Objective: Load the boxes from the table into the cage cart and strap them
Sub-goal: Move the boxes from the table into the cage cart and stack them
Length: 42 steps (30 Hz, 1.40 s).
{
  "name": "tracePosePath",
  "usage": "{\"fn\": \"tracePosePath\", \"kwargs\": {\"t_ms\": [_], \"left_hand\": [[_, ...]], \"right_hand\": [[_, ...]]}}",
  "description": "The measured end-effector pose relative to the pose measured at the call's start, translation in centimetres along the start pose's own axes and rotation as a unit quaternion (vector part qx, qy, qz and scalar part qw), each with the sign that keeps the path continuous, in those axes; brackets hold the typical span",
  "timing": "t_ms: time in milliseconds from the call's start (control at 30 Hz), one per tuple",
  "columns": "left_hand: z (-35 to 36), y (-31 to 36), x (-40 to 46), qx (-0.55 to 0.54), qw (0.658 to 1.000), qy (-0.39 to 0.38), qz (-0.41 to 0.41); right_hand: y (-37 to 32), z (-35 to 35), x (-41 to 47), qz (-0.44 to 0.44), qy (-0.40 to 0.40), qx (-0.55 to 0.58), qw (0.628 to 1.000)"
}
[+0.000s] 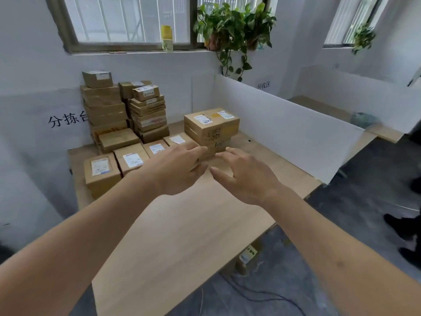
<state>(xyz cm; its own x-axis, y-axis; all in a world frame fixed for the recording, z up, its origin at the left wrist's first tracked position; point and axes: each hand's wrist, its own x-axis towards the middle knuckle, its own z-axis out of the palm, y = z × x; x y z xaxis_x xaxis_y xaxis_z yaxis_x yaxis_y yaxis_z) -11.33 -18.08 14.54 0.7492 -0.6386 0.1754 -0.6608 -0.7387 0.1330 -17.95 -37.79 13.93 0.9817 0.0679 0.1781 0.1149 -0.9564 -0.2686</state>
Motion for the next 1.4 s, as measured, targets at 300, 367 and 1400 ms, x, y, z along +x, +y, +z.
{"fn": "tracePosePath", "kwargs": {"t_ms": [300,367,1400], "left_hand": [[3.8,0.2,12.2,0.018,1.000,-0.017,-0.002],[5.0,-0.8,15.3,0.022,1.000,-0.020,-0.011],[23.1,-21.1,50.3,0.001,0.951,-0.104,-0.291]], "right_hand": [[9.8,0.7,8.6,0.008,-0.020,-0.013,1.000],[11.6,1.4,11.8,0.005,-0.027,-0.016,1.000],[33.2,18.3,56.6,-0.084,-0.196,0.041,0.976]]}}
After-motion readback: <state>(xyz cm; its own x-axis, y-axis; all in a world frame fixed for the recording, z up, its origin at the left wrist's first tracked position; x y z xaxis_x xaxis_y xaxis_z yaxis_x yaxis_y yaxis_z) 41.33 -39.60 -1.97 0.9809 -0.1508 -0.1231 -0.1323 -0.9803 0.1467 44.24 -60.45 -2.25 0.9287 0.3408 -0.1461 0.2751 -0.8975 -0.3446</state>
